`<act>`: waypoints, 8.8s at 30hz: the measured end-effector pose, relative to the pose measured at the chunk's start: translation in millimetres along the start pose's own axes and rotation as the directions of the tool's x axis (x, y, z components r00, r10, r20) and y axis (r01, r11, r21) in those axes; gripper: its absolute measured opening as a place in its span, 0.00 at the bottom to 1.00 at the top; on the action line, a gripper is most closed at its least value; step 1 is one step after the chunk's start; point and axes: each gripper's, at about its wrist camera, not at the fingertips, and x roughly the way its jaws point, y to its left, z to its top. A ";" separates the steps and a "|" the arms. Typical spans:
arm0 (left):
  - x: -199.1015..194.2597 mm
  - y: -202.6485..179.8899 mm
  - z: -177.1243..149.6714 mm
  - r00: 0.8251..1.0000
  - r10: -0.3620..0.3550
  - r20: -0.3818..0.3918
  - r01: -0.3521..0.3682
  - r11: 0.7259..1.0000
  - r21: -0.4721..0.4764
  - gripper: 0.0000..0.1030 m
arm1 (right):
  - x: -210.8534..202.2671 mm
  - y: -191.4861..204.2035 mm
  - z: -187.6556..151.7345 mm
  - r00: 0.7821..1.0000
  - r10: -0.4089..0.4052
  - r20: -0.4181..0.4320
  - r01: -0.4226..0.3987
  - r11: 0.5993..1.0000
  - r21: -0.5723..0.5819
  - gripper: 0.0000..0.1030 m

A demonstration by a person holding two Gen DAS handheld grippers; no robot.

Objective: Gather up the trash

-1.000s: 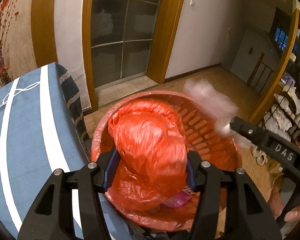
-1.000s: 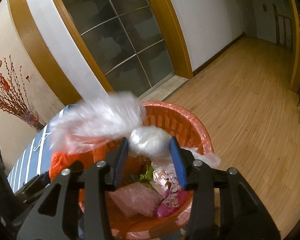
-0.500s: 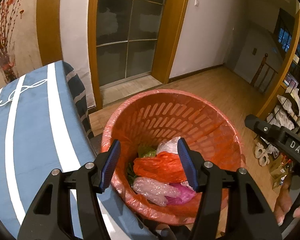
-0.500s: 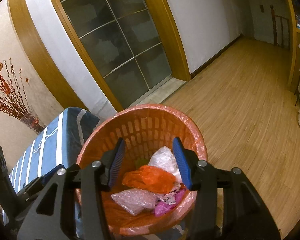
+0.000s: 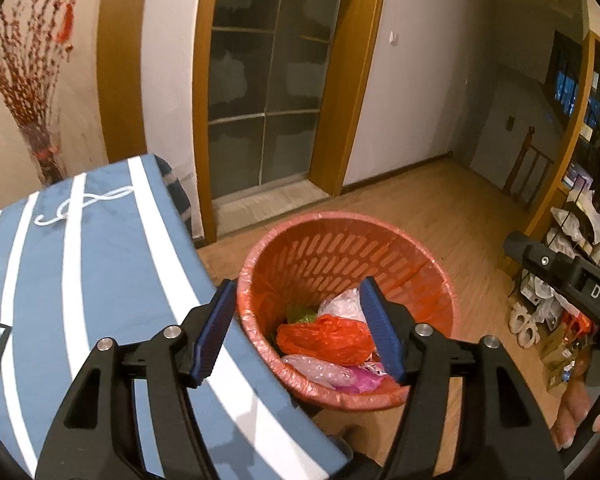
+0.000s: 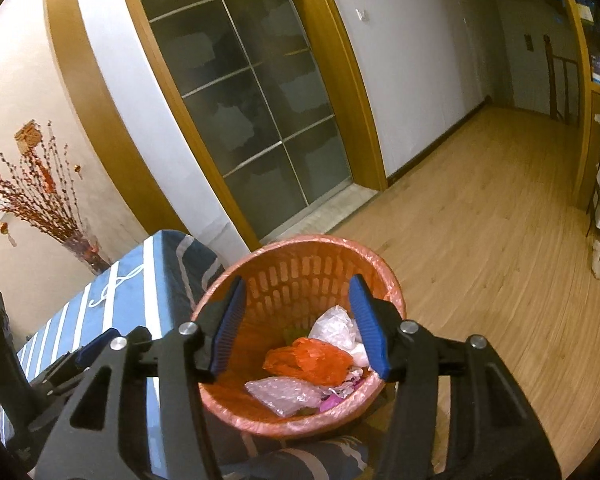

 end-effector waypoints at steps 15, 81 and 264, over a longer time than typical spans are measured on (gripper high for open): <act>-88.5 10.2 -17.1 0.984 0.088 0.158 -0.084 0.996 -0.036 0.97 | -94.2 28.2 -21.6 0.991 -0.022 0.136 0.032 0.997 -0.069 0.96; -161.1 47.5 -136.3 0.916 0.378 0.131 -0.347 0.914 -0.210 0.97 | -145.2 84.1 -153.9 0.969 -0.193 0.153 0.234 0.917 -0.323 0.96; -154.5 51.4 -140.8 0.894 0.441 0.082 -0.410 0.877 -0.252 0.97 | -134.7 83.3 -148.2 0.984 -0.160 0.075 0.175 0.937 -0.302 0.96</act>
